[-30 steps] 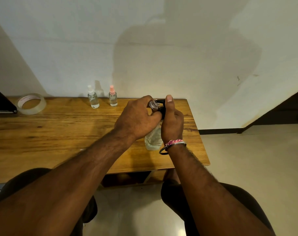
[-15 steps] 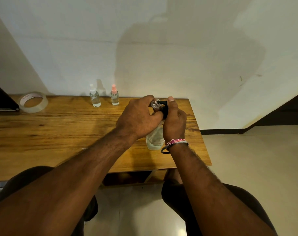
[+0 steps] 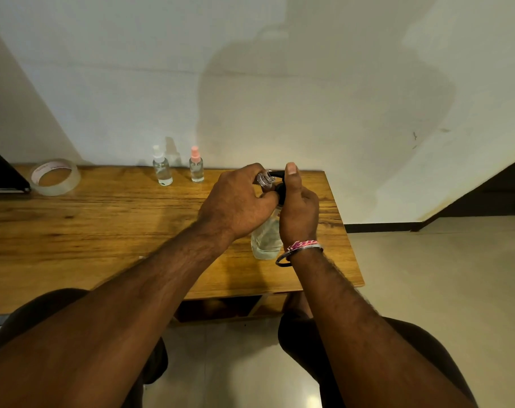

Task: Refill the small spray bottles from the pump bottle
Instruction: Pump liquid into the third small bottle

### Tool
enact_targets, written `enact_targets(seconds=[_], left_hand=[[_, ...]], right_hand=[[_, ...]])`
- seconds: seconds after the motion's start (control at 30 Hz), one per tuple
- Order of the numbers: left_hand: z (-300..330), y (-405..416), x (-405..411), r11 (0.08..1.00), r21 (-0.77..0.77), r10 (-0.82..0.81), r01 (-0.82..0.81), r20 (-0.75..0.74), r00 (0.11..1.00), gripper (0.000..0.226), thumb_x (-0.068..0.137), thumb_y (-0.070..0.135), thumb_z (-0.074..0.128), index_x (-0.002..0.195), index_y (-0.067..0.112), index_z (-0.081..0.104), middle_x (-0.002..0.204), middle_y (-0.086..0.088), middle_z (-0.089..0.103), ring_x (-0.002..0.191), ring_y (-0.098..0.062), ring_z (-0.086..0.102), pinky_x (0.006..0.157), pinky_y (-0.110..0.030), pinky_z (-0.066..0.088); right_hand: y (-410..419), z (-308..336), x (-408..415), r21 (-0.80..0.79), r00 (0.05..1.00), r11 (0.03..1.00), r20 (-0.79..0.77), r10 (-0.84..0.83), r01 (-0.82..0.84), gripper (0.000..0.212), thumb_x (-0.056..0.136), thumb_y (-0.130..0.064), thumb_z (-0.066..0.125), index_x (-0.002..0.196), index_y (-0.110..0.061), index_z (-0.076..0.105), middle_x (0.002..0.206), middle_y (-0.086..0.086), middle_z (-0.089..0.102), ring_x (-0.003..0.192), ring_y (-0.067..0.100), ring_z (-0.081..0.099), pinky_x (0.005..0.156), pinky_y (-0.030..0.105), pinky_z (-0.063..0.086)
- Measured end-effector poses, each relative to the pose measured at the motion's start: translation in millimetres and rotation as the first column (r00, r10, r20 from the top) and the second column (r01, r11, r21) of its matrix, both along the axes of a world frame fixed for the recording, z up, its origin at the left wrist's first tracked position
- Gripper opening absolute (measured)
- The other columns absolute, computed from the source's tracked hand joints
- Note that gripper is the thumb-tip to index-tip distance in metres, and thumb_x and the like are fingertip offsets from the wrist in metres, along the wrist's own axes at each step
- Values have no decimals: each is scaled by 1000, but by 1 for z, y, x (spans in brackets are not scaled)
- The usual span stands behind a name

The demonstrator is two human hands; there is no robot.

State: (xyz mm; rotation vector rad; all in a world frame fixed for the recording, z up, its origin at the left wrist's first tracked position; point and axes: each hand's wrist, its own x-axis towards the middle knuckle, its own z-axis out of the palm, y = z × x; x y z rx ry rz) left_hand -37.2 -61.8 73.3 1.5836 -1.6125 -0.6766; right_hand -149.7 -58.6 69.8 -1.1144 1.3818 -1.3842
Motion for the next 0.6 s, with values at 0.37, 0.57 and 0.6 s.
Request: enact_targets(seconds=[0.37,0.57,0.6], left_hand=[[-1,0,0,1000,-4,-3,3,12,1000,9,90,36,74,94,34,66,80,12,69,65,-11,65,57,-31,54],[-2,0,-1,1000,9,-20,20,2,1000,12,89,36,73,98,38,65,85,12,70,67,-10,64,58,-26,46],[-2,0,-1,1000,12,-20,20,-3,1000,12,89,36,73,98,38,65,86,12,70,69,-9,64,59,-25,45]], right_hand=[[-1,-1,-1,5,1000,1000,-20,-9,9,44,102,-49,52,74,-26,77,69,-5,75,70,5,71,61,15,51],[-2,-1,-2,-17,1000,1000,-16,-5,4,49,106,-35,51,64,-30,74,64,-9,73,68,2,69,65,17,51],[-2,-1,-2,-19,1000,1000,-9,-5,5,49,106,-35,51,64,-30,74,64,-10,73,68,1,69,64,16,51]])
